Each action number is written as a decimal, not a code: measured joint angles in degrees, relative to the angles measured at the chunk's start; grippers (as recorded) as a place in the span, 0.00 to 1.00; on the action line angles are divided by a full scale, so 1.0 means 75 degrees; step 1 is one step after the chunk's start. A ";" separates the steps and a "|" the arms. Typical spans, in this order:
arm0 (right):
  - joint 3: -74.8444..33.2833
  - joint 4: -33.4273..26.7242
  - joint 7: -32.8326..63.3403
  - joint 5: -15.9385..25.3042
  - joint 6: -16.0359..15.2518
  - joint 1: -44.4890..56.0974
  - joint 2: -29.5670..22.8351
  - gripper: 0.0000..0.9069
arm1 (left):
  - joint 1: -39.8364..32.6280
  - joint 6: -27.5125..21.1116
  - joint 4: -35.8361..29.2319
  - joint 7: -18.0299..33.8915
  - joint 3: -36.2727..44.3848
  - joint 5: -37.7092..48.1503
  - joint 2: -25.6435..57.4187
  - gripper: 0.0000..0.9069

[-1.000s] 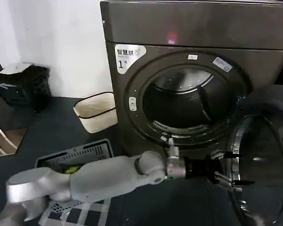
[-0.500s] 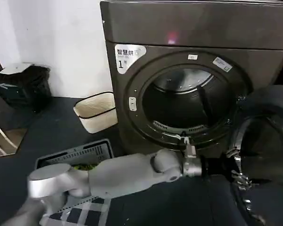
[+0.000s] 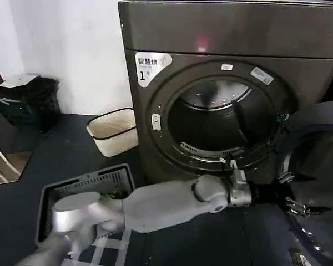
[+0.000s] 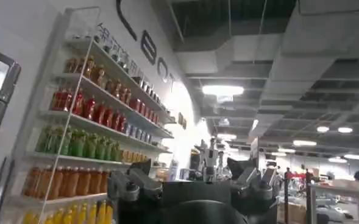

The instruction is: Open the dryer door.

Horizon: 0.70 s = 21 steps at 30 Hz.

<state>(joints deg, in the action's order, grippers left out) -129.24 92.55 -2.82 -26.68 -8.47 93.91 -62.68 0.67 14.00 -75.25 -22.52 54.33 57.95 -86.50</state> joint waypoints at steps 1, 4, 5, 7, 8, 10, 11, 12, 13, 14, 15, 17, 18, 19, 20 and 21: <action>0.0010 0.0000 -0.0001 0.0000 0.0000 -0.0006 0.0000 1.00 | 0.0003 0.0014 0.0058 -0.0001 -0.0009 -0.0011 -0.0045 1.00; 0.0049 0.0000 -0.0002 0.0003 0.0011 -0.0017 -0.0019 1.00 | -0.0002 0.0098 0.0251 0.0001 -0.0040 -0.0076 -0.0186 1.00; 0.0062 0.0000 -0.0005 0.0004 0.0019 -0.0020 -0.0030 1.00 | -0.0003 0.0129 0.0318 0.0004 -0.0059 -0.0116 -0.0237 1.00; 0.0096 0.0000 -0.0010 0.0026 0.0035 -0.0027 -0.0047 1.00 | 0.0005 0.0146 0.0467 0.0055 -0.0109 -0.0147 -0.0351 1.00; 0.0110 0.0000 -0.0009 0.0043 0.0046 -0.0034 -0.0054 1.00 | 0.0022 0.0151 0.0533 0.0101 -0.0123 -0.0164 -0.0407 1.00; 0.0139 0.0001 -0.0011 0.0067 0.0067 -0.0046 -0.0060 1.00 | 0.0054 0.0198 0.0674 0.0140 -0.0146 -0.0243 -0.0506 1.00; 0.0152 0.0002 -0.0011 0.0073 0.0074 -0.0055 -0.0063 1.00 | 0.0078 0.0215 0.0734 0.0154 -0.0153 -0.0280 -0.0541 1.00; 0.0165 0.0003 -0.0011 0.0080 0.0077 -0.0065 -0.0063 1.00 | 0.0098 0.0240 0.0783 0.0178 -0.0167 -0.0306 -0.0558 1.00; 0.0175 0.0005 -0.0011 0.0087 0.0080 -0.0073 -0.0063 1.00 | 0.0106 0.0266 0.0811 0.0187 -0.0170 -0.0334 -0.0557 1.00; 0.0181 0.0008 -0.0012 0.0090 0.0081 -0.0080 -0.0063 1.00 | 0.0122 0.0301 0.0829 0.0191 -0.0176 -0.0375 -0.0553 1.00; 0.0189 0.0009 -0.0010 0.0094 0.0083 -0.0086 -0.0063 1.00 | 0.0140 0.0347 0.0838 0.0196 -0.0181 -0.0406 -0.0540 1.00; 0.0211 0.0020 -0.0011 0.0104 0.0084 -0.0109 -0.0058 1.00 | 0.0139 0.0402 0.0842 0.0250 -0.0194 -0.0472 -0.0491 1.00; 0.0221 0.0024 -0.0010 0.0108 0.0084 -0.0119 -0.0056 1.00 | 0.0164 0.0445 0.0835 0.0273 -0.0218 -0.0513 -0.0457 1.00; 0.0237 0.0031 -0.0011 0.0114 0.0084 -0.0129 -0.0055 1.00 | 0.0183 0.0478 0.0817 0.0286 -0.0248 -0.0546 -0.0414 1.00; 0.0247 0.0037 -0.0011 0.0119 0.0084 -0.0138 -0.0051 1.00 | 0.0185 0.0513 0.0795 0.0290 -0.0275 -0.0572 -0.0363 1.00; 0.0259 0.0045 -0.0012 0.0126 0.0084 -0.0152 -0.0047 1.00 | 0.0200 0.0549 0.0765 0.0303 -0.0307 -0.0580 -0.0306 1.00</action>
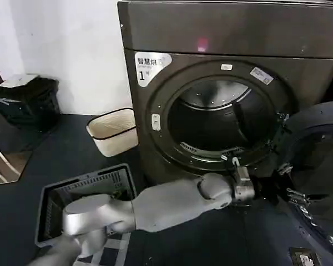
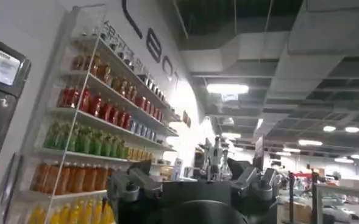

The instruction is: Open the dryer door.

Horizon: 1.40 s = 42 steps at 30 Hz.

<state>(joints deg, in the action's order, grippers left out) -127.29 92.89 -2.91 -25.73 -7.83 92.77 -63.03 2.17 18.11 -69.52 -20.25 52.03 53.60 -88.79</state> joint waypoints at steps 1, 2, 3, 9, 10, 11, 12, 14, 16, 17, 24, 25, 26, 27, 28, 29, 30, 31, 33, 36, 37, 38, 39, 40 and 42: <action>0.0005 0.0006 0.0000 0.0004 0.0000 -0.0006 0.0003 1.00 | 0.0029 0.0037 -0.0046 0.0038 -0.0034 -0.0020 0.0055 1.00; 0.0009 0.0013 0.0000 0.0013 0.0000 -0.0015 0.0009 1.00 | 0.0049 0.0078 -0.0087 0.0077 -0.0060 -0.0048 0.0118 1.00; 0.0013 0.0015 -0.0001 0.0021 0.0000 -0.0023 0.0015 1.00 | 0.0052 0.0113 -0.0133 0.0109 -0.0087 -0.0051 0.0192 1.00; -0.0026 0.0016 -0.0004 0.0102 0.0067 -0.0055 0.0067 1.00 | 0.0156 0.0405 -0.0595 0.0297 -0.0242 -0.0019 0.0725 1.00; -0.0038 0.0015 -0.0007 0.0126 0.0101 -0.0054 0.0073 1.00 | 0.0168 0.0422 -0.0692 0.0332 -0.0257 0.0063 0.0838 1.00; -0.0058 0.0004 -0.0008 0.0161 0.0135 -0.0052 0.0085 1.00 | 0.0172 0.0452 -0.0803 0.0350 -0.0267 0.0120 0.0969 1.00; -0.0082 -0.0012 -0.0009 0.0182 0.0169 -0.0048 0.0096 1.00 | 0.0192 0.0494 -0.0917 0.0367 -0.0284 0.0135 0.1118 1.00; -0.0130 -0.0033 -0.0009 0.0199 0.0215 -0.0040 0.0112 1.00 | 0.0247 0.0594 -0.1155 0.0414 -0.0332 0.0148 0.1412 1.00; -0.0193 -0.0046 -0.0006 0.0225 0.0244 -0.0040 0.0131 1.00 | 0.0293 0.0662 -0.1412 0.0554 -0.0405 0.0164 0.1764 1.00; -0.0216 -0.0045 -0.0003 0.0229 0.0250 -0.0043 0.0135 1.00 | 0.0333 0.0692 -0.1543 0.0610 -0.0451 0.0168 0.1943 1.00; -0.0248 -0.0030 0.0021 0.0232 0.0287 -0.0097 0.0144 1.00 | 0.0565 0.0699 -0.2442 0.0521 -0.0593 0.0586 0.3233 1.00; -0.0219 -0.0025 0.0022 0.0232 0.0287 -0.0123 0.0144 1.00 | 0.0592 0.0701 -0.2580 0.0461 -0.0620 0.0607 0.3410 1.00; -0.0201 -0.0014 0.0023 0.0231 0.0287 -0.0142 0.0141 1.00 | 0.0645 0.0739 -0.2723 0.0424 -0.0661 0.0578 0.3594 1.00; -0.0181 0.0006 0.0024 0.0226 0.0285 -0.0153 0.0135 1.00 | 0.0705 0.0781 -0.2899 0.0426 -0.0708 0.0508 0.3813 1.00; -0.0163 0.0035 0.0025 0.0220 0.0282 -0.0167 0.0126 1.00 | 0.0753 0.0799 -0.3023 0.0442 -0.0744 0.0423 0.4004 1.00; -0.0148 0.0057 0.0025 0.0215 0.0280 -0.0173 0.0123 1.00 | 0.0808 0.0822 -0.3157 0.0476 -0.0787 0.0294 0.4204 1.00; -0.0140 0.0078 0.0025 0.0205 0.0276 -0.0175 0.0122 1.00 | 0.0867 0.0858 -0.3284 0.0500 -0.0831 0.0174 0.4411 1.00; -0.0138 0.0086 0.0025 0.0198 0.0275 -0.0168 0.0122 1.00 | 0.0915 0.0868 -0.3387 0.0501 -0.0868 0.0136 0.4600 1.00; -0.0142 0.0081 0.0025 0.0190 0.0276 -0.0147 0.0130 1.00 | 0.1031 0.0842 -0.3578 0.0478 -0.0918 0.0071 0.5036 1.00; -0.0155 0.0055 0.0028 0.0189 0.0276 -0.0140 0.0154 1.00 | 0.1167 0.0769 -0.3732 0.0487 -0.0963 -0.0214 0.5694 1.00; -0.0156 0.0058 0.0028 0.0189 0.0276 -0.0142 0.0156 1.00 | 0.1201 0.0686 -0.3777 0.0539 -0.0974 -0.0333 0.5891 1.00; -0.0150 0.0079 0.0026 0.0189 0.0276 -0.0150 0.0157 1.00 | 0.1228 0.0578 -0.3812 0.0613 -0.0989 -0.0445 0.6084 1.00; -0.0135 0.0099 0.0026 0.0190 0.0276 -0.0161 0.0157 1.00 | 0.1267 0.0447 -0.3857 0.0707 -0.1013 -0.0554 0.6284 1.00; -0.0114 0.0114 0.0026 0.0189 0.0276 -0.0178 0.0159 1.00 | 0.1306 0.0309 -0.3921 0.0817 -0.1019 -0.0641 0.6462 1.00; -0.0077 0.0152 0.0024 0.0189 0.0270 -0.0203 0.0162 1.00 | 0.1343 -0.0013 -0.4039 0.1004 -0.1023 -0.0797 0.6815 1.00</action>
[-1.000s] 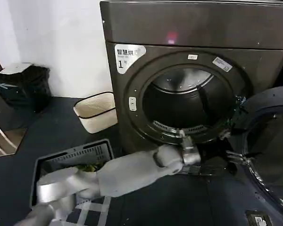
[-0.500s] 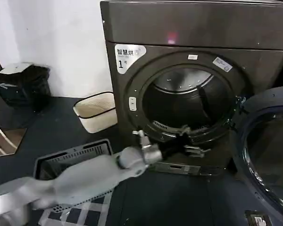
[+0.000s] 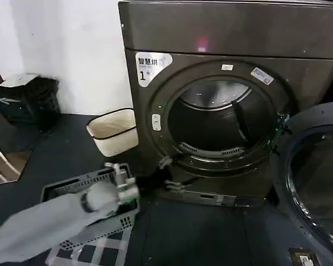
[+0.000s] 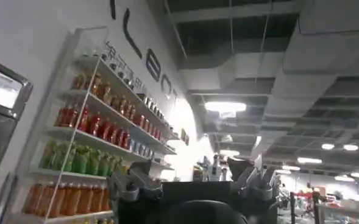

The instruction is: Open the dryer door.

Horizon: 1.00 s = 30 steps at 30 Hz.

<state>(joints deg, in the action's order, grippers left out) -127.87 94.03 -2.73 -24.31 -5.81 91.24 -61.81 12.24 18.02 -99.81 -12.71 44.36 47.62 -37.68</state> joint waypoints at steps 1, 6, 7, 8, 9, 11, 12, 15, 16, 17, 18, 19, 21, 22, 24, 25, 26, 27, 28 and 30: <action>0.0014 0.0012 -0.0001 0.0000 -0.0004 -0.0012 0.0002 1.00 | 0.0001 -0.0147 -0.0059 0.0022 0.0003 -0.0038 0.0173 1.00; 0.0023 0.0006 -0.0005 0.0001 0.0005 -0.0025 0.0032 1.00 | -0.0079 -0.1024 -0.0181 0.0073 0.0023 -0.0381 0.1037 1.00; 0.0023 -0.0009 -0.0008 0.0001 0.0010 -0.0018 0.0040 1.00 | -0.0115 -0.1158 -0.0173 -0.0002 0.0029 -0.0407 0.1201 1.00; 0.0023 -0.0025 -0.0016 0.0001 0.0025 -0.0009 0.0047 1.00 | -0.0148 -0.1253 -0.0146 -0.0108 0.0030 -0.0418 0.1355 1.00; 0.0023 -0.0037 -0.0021 0.0002 0.0036 -0.0003 0.0053 1.00 | -0.0189 -0.1348 -0.0110 -0.0250 0.0028 -0.0438 0.1523 1.00; 0.0024 -0.0063 -0.0025 0.0002 0.0047 0.0001 0.0073 1.00 | -0.0270 -0.1458 -0.0025 -0.0471 0.0026 -0.0503 0.1804 1.00; 0.0034 -0.0091 -0.0023 0.0002 0.0067 0.0003 0.0092 1.00 | -0.0312 -0.1500 0.0019 -0.0615 0.0022 -0.0559 0.1947 1.00; 0.0089 -0.0152 -0.0024 0.0012 0.0097 -0.0004 0.0102 1.00 | -0.0446 -0.1538 0.0165 -0.0838 0.0086 -0.0736 0.2340 1.00; 0.0100 -0.0162 -0.0022 0.0013 0.0098 -0.0015 0.0100 1.00 | -0.0518 -0.1557 0.0228 -0.0933 0.0166 -0.0907 0.2461 1.00; 0.0118 -0.0172 -0.0022 0.0015 0.0101 -0.0027 0.0100 1.00 | -0.0590 -0.1549 0.0299 -0.1033 0.0263 -0.1080 0.2586 1.00; 0.0138 -0.0174 -0.0023 0.0016 0.0102 -0.0038 0.0100 1.00 | -0.0642 -0.1527 0.0373 -0.1168 0.0350 -0.1272 0.2708 1.00; 0.0149 -0.0175 -0.0021 0.0018 0.0103 -0.0050 0.0100 1.00 | -0.0673 -0.1522 0.0443 -0.1269 0.0427 -0.1459 0.2810 1.00; 0.0176 -0.0166 -0.0019 0.0024 0.0103 -0.0085 0.0100 1.00 | -0.0708 -0.1557 0.0618 -0.1401 0.0579 -0.1785 0.3025 1.00; 0.0192 -0.0156 -0.0018 0.0031 0.0103 -0.0104 0.0099 1.00 | -0.0705 -0.1584 0.0673 -0.1471 0.0610 -0.1923 0.3108 1.00; 0.0236 -0.0116 -0.0014 0.0053 0.0102 -0.0146 0.0072 1.00 | -0.0685 -0.1625 0.0779 -0.1683 0.0647 -0.2181 0.3277 1.00; 0.0264 -0.0091 -0.0009 0.0064 0.0099 -0.0170 0.0047 1.00 | -0.0660 -0.1666 0.0820 -0.1824 0.0649 -0.2294 0.3363 1.00; 0.0289 -0.0076 -0.0008 0.0078 0.0094 -0.0188 0.0031 1.00 | -0.0638 -0.1718 0.0855 -0.1940 0.0652 -0.2407 0.3437 1.00; 0.0311 -0.0052 -0.0007 0.0089 0.0094 -0.0206 0.0011 1.00 | -0.0584 -0.1735 0.0902 -0.2095 0.0627 -0.2569 0.3520 1.00; 0.0342 -0.0031 -0.0007 0.0103 0.0091 -0.0226 -0.0010 1.00 | -0.0513 -0.1738 0.0945 -0.2209 0.0580 -0.2709 0.3588 1.00; 0.0411 0.0020 -0.0003 0.0138 0.0089 -0.0272 -0.0046 1.00 | -0.0363 -0.1740 0.1046 -0.2400 0.0447 -0.2969 0.3719 1.00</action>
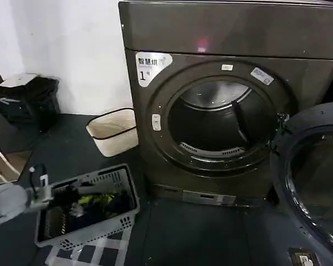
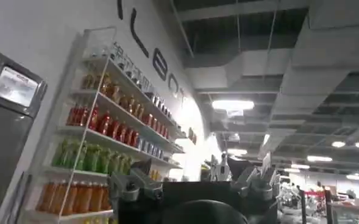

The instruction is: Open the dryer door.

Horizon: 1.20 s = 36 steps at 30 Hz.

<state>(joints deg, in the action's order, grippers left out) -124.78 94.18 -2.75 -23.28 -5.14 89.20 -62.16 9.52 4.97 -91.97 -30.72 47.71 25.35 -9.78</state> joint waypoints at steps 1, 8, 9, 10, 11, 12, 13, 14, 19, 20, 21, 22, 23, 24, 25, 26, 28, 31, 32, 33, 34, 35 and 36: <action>0.0018 0.0010 0.0000 0.0014 -0.0002 -0.0010 -0.0009 1.00 | 0.0055 0.0000 0.0047 -0.0082 -0.0049 -0.0114 0.0046 1.00; 0.0035 0.0049 0.0007 0.0034 -0.0002 -0.0023 -0.0040 1.00 | 0.0153 0.0158 0.0511 -0.0612 -0.0253 -0.0907 0.0153 1.00; 0.0039 0.0051 0.0008 0.0035 -0.0002 -0.0027 -0.0042 1.00 | 0.0144 0.0185 0.0601 -0.0643 -0.0266 -0.0975 0.0135 1.00; 0.0041 0.0053 0.0007 0.0036 -0.0002 -0.0028 -0.0042 1.00 | 0.0130 0.0219 0.0678 -0.0666 -0.0268 -0.1054 0.0116 1.00; 0.0042 0.0054 0.0007 0.0037 -0.0002 -0.0029 -0.0041 1.00 | 0.0112 0.0235 0.0762 -0.0701 -0.0270 -0.1160 0.0092 1.00; 0.0043 0.0055 0.0008 0.0037 -0.0002 -0.0031 -0.0042 1.00 | 0.0097 0.0236 0.0862 -0.0725 -0.0270 -0.1255 0.0073 1.00; 0.0045 0.0055 0.0008 0.0038 -0.0002 -0.0032 -0.0041 1.00 | 0.0080 0.0236 0.0938 -0.0758 -0.0271 -0.1330 0.0066 1.00; 0.0046 0.0055 0.0008 0.0039 -0.0001 -0.0036 -0.0040 1.00 | 0.0047 0.0235 0.1025 -0.0830 -0.0272 -0.1430 0.0051 1.00; 0.0084 0.0055 0.0008 0.0046 -0.0001 -0.0057 -0.0039 1.00 | -0.0047 0.0215 0.1258 -0.0938 -0.0296 -0.1856 0.0030 1.00; 0.0096 0.0055 0.0008 0.0046 0.0000 -0.0057 -0.0039 1.00 | -0.0056 0.0216 0.1280 -0.0906 -0.0300 -0.1858 0.0026 1.00; 0.0101 0.0053 0.0008 0.0048 0.0003 -0.0057 -0.0039 1.00 | -0.0057 0.0220 0.1307 -0.0833 -0.0302 -0.1857 0.0025 1.00; 0.0103 0.0048 0.0012 0.0051 0.0013 -0.0060 -0.0038 1.00 | -0.0058 0.0219 0.1322 -0.0746 -0.0302 -0.1846 0.0026 1.00; 0.0103 0.0043 0.0042 0.0053 0.0024 -0.0069 -0.0035 1.00 | -0.0053 0.0220 0.1328 -0.0702 -0.0305 -0.1823 0.0027 1.00; 0.0103 0.0042 0.0087 0.0053 0.0026 -0.0080 -0.0030 1.00 | -0.0047 0.0223 0.1328 -0.0696 -0.0307 -0.1818 0.0031 1.00; 0.0101 0.0041 0.0100 0.0053 0.0027 -0.0083 -0.0027 1.00 | -0.0039 0.0222 0.1328 -0.0697 -0.0308 -0.1821 0.0038 1.00; 0.0101 0.0041 0.0099 0.0053 0.0031 -0.0081 -0.0027 1.00 | -0.0033 0.0212 0.1326 -0.0699 -0.0308 -0.1836 0.0045 1.00; 0.0091 0.0051 0.0099 0.0053 0.0035 -0.0080 -0.0027 1.00 | -0.0032 0.0205 0.1320 -0.0725 -0.0311 -0.1907 0.0054 1.00; 0.0053 0.0099 0.0099 0.0053 0.0038 -0.0077 -0.0027 1.00 | -0.0034 0.0195 0.1304 -0.0738 -0.0356 -0.1901 0.0050 1.00; 0.0041 0.0110 0.0099 0.0054 0.0039 -0.0069 -0.0029 1.00 | -0.0034 0.0204 0.1292 -0.0757 -0.0361 -0.1913 0.0053 1.00; 0.0031 0.0111 0.0098 0.0054 0.0039 -0.0057 -0.0029 1.00 | -0.0034 0.0207 0.1272 -0.0765 -0.0363 -0.1905 0.0068 1.00; 0.0020 0.0111 0.0098 0.0054 0.0042 -0.0043 -0.0029 1.00 | -0.0034 0.0207 0.1248 -0.0788 -0.0365 -0.1887 0.0093 1.00; 0.0007 0.0111 0.0097 0.0054 0.0045 -0.0029 -0.0029 1.00 | -0.0035 0.0210 0.1230 -0.0820 -0.0366 -0.1885 0.0117 1.00; -0.0007 0.0109 0.0095 0.0054 0.0049 -0.0017 -0.0029 1.00 | -0.0035 0.0217 0.1225 -0.0851 -0.0373 -0.1896 0.0131 1.00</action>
<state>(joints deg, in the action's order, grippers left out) -124.84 95.00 -2.04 -22.87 -4.78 89.07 -62.38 9.26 6.59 -82.78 -37.10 44.91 11.13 -8.80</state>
